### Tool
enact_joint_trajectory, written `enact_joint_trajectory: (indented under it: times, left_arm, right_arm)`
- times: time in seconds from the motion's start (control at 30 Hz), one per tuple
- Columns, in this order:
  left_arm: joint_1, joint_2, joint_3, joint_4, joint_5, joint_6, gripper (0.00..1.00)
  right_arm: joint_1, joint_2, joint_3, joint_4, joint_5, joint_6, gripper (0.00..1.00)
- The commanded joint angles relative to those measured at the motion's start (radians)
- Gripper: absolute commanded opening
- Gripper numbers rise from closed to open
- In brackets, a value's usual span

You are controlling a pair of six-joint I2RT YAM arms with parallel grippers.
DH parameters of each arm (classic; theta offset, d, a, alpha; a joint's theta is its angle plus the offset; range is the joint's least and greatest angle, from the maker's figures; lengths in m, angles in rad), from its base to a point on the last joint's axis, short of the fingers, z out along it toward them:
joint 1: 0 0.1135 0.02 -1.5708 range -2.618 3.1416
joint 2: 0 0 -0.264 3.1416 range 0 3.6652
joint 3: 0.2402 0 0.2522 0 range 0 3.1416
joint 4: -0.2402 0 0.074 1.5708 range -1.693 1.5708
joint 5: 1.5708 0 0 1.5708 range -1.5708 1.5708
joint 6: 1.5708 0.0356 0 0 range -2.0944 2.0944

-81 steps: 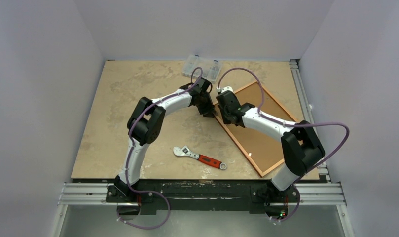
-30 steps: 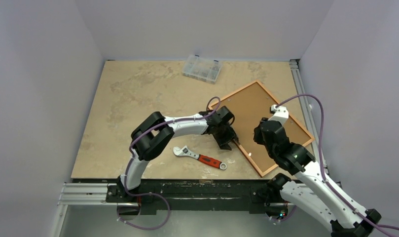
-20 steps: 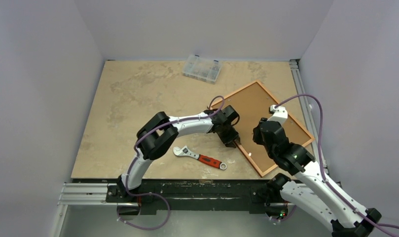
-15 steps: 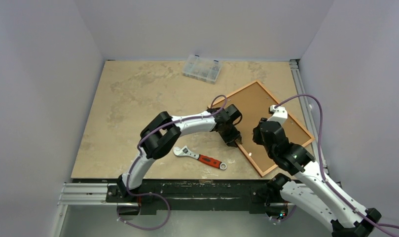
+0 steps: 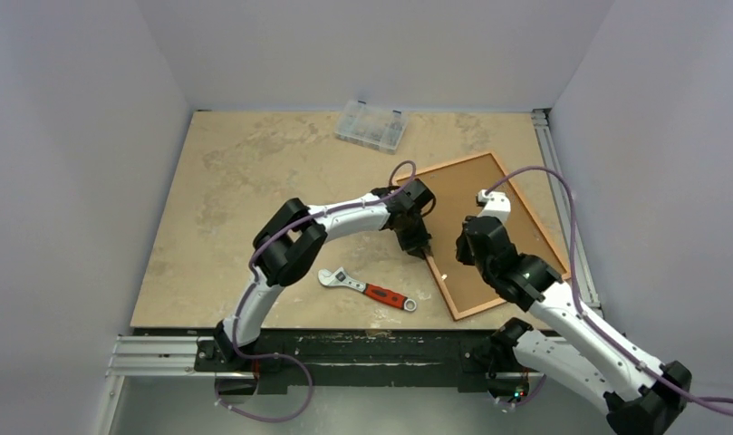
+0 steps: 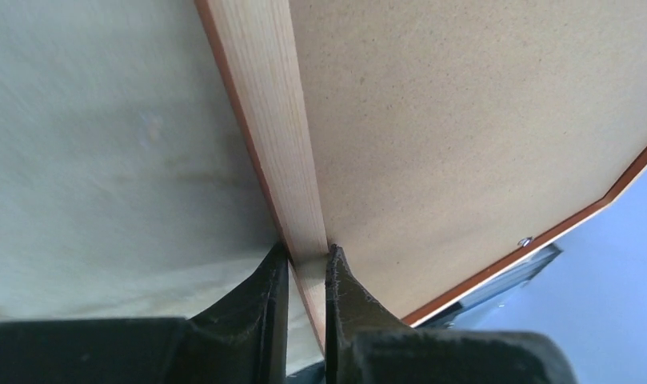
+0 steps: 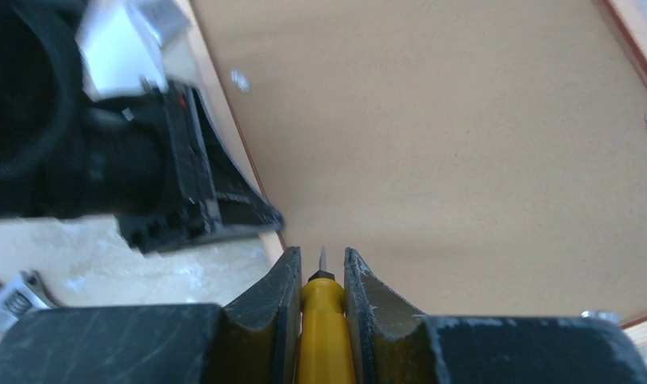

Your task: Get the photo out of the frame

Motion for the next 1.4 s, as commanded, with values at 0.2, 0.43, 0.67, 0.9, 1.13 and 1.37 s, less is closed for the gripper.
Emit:
enact_joint_trajectory:
  times: [0.2, 0.43, 0.67, 0.9, 1.13, 1.37]
  left_arm:
    - [0.183, 0.025, 0.028, -0.053, 0.044, 0.516, 0.0]
    - [0.207, 0.073, 0.054, 0.007, 0.169, 0.438, 0.0]
    - [0.213, 0.087, 0.01, 0.061, 0.226, 0.374, 0.0]
    - [0.213, 0.095, -0.013, 0.088, 0.248, 0.344, 0.0]
    - [0.214, 0.088, -0.022, 0.088, 0.241, 0.346, 0.0]
    - [0.214, 0.089, -0.025, 0.087, 0.238, 0.345, 0.0]
  right_arm:
    - [0.019, 0.261, 0.073, 0.067, -0.129, -0.076, 0.0]
    - [0.043, 0.438, 0.159, 0.163, -0.144, -0.015, 0.0]
    - [0.083, 0.561, 0.222, 0.195, -0.132, 0.0, 0.0]
    - [0.106, 0.617, 0.212, 0.236, -0.143, 0.018, 0.0]
    - [0.115, 0.643, 0.21, 0.234, -0.124, 0.021, 0.0]
    - [0.122, 0.635, 0.189, 0.222, -0.115, 0.03, 0.0]
